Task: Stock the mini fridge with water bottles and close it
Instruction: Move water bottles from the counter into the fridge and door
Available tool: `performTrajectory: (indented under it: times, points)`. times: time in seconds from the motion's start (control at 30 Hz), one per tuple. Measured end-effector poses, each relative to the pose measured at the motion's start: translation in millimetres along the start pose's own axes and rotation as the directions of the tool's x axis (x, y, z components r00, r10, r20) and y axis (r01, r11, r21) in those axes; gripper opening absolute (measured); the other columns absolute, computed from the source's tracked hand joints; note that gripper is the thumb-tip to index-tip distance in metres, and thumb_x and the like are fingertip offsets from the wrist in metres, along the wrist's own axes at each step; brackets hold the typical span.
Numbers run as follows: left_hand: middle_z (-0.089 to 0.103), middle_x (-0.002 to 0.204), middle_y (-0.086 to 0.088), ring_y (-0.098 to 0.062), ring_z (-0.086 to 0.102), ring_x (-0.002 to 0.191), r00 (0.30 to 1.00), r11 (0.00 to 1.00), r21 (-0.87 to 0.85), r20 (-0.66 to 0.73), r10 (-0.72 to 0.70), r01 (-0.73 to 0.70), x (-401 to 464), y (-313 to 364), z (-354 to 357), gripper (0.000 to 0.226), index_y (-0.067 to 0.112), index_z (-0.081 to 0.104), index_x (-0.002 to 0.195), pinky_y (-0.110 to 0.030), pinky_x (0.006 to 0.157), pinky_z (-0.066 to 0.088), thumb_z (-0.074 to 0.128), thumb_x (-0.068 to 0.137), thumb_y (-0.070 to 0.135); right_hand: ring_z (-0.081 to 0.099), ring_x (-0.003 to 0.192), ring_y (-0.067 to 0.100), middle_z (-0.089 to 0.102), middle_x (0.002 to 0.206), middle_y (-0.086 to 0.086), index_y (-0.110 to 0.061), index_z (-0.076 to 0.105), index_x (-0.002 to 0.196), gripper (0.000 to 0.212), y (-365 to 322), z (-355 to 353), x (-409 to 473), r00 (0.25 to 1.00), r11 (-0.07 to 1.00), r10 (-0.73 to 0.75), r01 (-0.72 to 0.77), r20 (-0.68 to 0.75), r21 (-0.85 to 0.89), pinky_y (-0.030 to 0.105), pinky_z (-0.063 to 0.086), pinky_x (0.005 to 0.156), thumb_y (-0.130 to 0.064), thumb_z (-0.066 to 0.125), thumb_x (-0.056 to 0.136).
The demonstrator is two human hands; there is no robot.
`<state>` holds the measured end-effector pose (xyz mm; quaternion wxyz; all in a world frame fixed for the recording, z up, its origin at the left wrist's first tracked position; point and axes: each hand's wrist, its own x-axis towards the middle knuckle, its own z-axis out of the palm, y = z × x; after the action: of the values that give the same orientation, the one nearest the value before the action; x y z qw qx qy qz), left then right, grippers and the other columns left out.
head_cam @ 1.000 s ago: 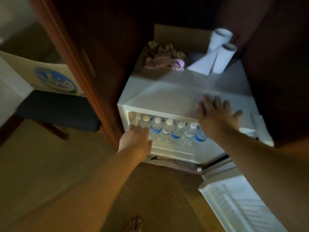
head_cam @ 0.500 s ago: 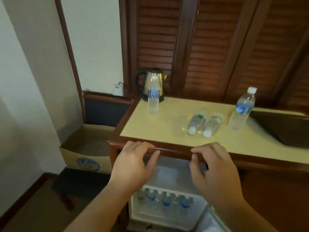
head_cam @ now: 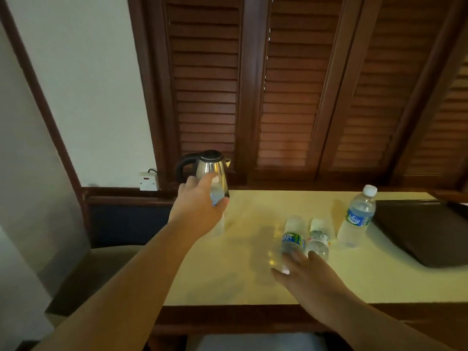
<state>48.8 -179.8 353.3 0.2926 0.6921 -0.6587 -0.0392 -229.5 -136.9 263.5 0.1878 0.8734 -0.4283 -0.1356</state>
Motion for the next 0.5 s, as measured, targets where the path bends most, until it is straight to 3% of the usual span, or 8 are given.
performTrajectory:
  times: [0.07,0.13,0.23,0.3,0.4,0.47,0.5]
  points:
    - [0.047,0.140,-0.007,-0.029,0.050,0.125,0.998,0.999,0.043,0.061,0.006,-0.008,39.9,-7.3,8.4,0.072,0.039,0.025,0.153,-0.049,0.104,0.050,0.063,0.093,0.053,0.062,0.112,0.041,0.063,0.122,0.020,-0.019,0.069,0.118,0.064,4.5,15.9,18.3,0.999,0.999,0.001,0.000,0.036,-0.049,0.052,0.056,0.074,-0.016,0.090,0.058]
    - [0.055,0.131,-0.008,-0.029,0.061,0.113,0.996,0.998,0.057,0.094,0.007,-0.012,70.7,-15.7,19.3,0.068,0.043,0.028,0.149,-0.051,0.094,0.056,0.061,0.091,0.054,0.066,0.098,0.037,0.065,0.109,0.015,-0.017,0.074,0.098,0.053,9.8,23.1,30.8,1.000,0.999,0.000,-0.001,-0.020,-0.046,0.048,0.058,0.063,-0.017,0.094,0.049]
    - [0.066,0.113,-0.007,-0.026,0.066,0.101,0.991,0.995,0.103,0.135,0.004,-0.018,89.9,-26.5,37.2,0.046,0.037,0.043,0.140,-0.044,0.083,0.058,0.055,0.098,0.049,0.064,0.098,0.033,0.064,0.113,0.010,-0.018,0.076,0.089,0.039,13.5,27.1,37.9,0.992,0.999,-0.019,0.013,-0.125,-0.051,0.047,0.059,0.065,-0.020,0.092,0.054]
    - [0.066,0.101,-0.003,-0.022,0.067,0.092,0.995,0.997,0.074,0.100,0.009,-0.017,89.9,-30.9,44.6,0.027,0.035,0.052,0.127,-0.038,0.072,0.054,0.052,0.102,0.045,0.062,0.100,0.032,0.059,0.121,0.009,-0.019,0.076,0.087,0.032,15.2,29.8,38.0,0.983,0.997,-0.064,0.057,-0.172,-0.046,0.047,0.059,0.070,-0.020,0.090,0.058]
    - [0.066,0.089,0.000,-0.012,0.062,0.075,0.999,0.999,0.022,0.029,0.024,-0.025,83.9,-28.6,42.9,0.018,0.028,0.063,0.111,-0.027,0.063,0.046,0.054,0.102,0.041,0.062,0.098,0.030,0.055,0.116,0.009,-0.021,0.072,0.097,0.035,23.2,29.3,39.3,0.950,0.995,-0.089,0.100,-0.299,0.023,0.046,0.060,0.073,-0.016,0.086,0.065]
    - [0.067,0.085,0.001,-0.010,0.059,0.071,0.999,0.999,0.000,-0.017,0.051,-0.051,73.5,-25.2,36.5,0.016,0.026,0.067,0.104,-0.023,0.060,0.040,0.057,0.100,0.038,0.063,0.094,0.025,0.060,0.112,0.007,-0.018,0.070,0.108,0.034,28.3,19.9,35.3,0.893,0.973,0.050,0.058,-0.447,0.223,0.042,0.059,0.074,-0.013,0.083,0.077]
    - [0.066,0.085,0.002,-0.010,0.060,0.071,0.996,0.997,-0.015,-0.040,0.080,-0.080,65.2,-23.2,32.0,0.015,0.026,0.067,0.104,-0.023,0.061,0.040,0.058,0.101,0.037,0.063,0.092,0.020,0.061,0.111,0.005,-0.017,0.070,0.113,0.031,29.7,11.5,30.3,0.844,0.921,0.201,0.010,-0.497,0.390,0.036,0.058,0.075,-0.013,0.081,0.083]
